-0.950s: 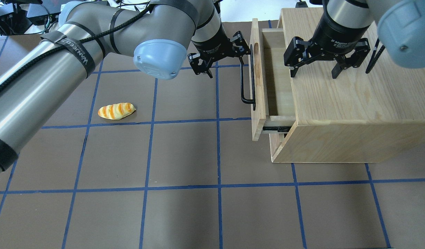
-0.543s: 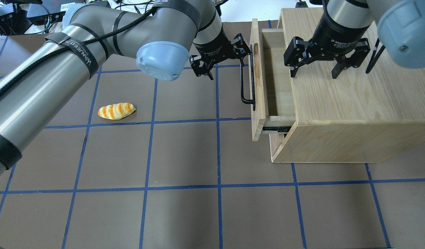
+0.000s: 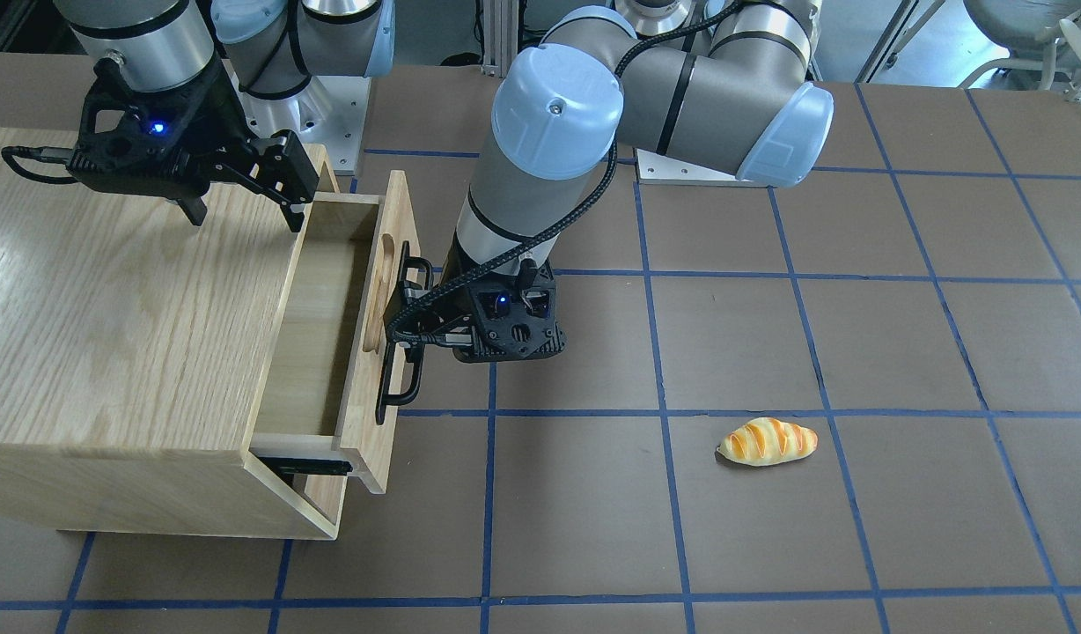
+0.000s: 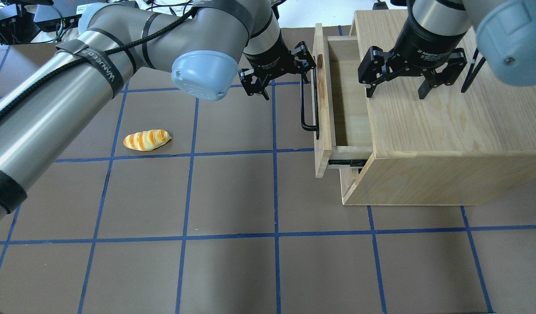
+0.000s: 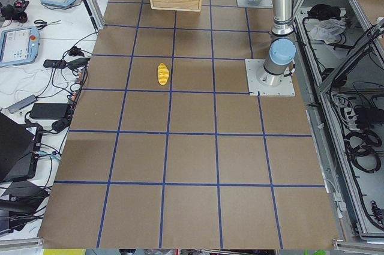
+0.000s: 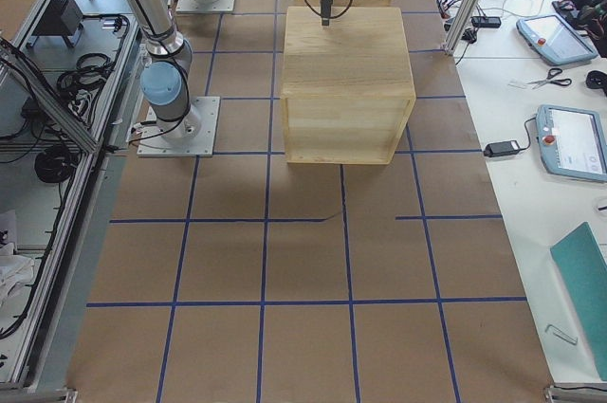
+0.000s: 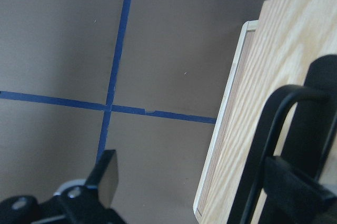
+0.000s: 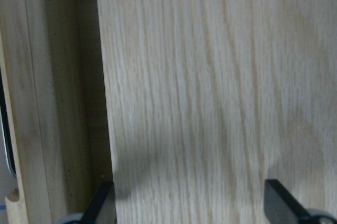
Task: Open upper drawer
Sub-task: 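Hold the drawer handle with the left gripper, pausing mid-pull, then pull the drawer farther out with the left gripper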
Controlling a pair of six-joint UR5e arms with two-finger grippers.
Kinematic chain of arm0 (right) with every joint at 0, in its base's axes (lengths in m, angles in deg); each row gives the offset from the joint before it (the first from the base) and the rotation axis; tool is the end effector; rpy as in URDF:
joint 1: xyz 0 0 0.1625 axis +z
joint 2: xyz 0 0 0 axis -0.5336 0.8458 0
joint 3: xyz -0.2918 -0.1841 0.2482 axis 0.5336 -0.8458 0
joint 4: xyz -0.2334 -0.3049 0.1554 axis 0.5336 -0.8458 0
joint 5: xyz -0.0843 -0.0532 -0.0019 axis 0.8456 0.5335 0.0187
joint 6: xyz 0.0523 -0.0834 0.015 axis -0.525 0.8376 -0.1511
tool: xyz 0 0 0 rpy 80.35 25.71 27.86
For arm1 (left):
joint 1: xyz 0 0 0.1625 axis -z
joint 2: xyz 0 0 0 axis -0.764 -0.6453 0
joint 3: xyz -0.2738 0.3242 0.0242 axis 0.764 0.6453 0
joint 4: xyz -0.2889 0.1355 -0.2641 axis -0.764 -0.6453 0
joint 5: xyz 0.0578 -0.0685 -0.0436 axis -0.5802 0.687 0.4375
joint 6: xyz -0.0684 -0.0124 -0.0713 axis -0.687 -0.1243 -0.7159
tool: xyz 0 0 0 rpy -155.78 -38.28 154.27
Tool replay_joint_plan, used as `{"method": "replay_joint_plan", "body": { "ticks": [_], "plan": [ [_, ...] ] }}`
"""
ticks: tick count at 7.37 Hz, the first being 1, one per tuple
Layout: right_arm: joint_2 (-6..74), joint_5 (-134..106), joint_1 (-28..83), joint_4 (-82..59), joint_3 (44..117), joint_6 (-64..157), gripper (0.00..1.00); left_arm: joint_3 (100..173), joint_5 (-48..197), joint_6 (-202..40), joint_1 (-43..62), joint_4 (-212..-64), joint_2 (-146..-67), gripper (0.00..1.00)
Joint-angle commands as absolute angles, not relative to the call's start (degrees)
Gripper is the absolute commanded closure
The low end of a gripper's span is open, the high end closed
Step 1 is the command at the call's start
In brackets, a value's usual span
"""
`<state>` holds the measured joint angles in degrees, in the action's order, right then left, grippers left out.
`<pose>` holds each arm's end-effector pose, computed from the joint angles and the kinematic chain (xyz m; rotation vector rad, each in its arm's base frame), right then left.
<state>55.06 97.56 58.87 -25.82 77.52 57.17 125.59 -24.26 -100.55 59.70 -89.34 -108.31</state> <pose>0.1448 -0.4871 0.4980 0.1245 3.1164 -0.0606 -0.3661 -0.5669 0.4025 0.3362 -2.8338 0.0941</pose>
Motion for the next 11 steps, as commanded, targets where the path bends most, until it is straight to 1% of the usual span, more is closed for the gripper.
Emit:
{"method": "replay_joint_plan", "body": {
  "ticks": [1, 11],
  "plan": [
    [55.1, 97.5, 58.9, -25.8, 77.5, 57.2, 0.0, 125.4, -24.1, -101.4, 59.7, -89.6, -108.2, 0.0],
    [55.1, 97.6, 58.9, -25.8, 77.5, 57.2, 0.0, 125.3, -28.6, -98.5, 58.9, -89.3, -108.8, 0.0]
  ]
}}
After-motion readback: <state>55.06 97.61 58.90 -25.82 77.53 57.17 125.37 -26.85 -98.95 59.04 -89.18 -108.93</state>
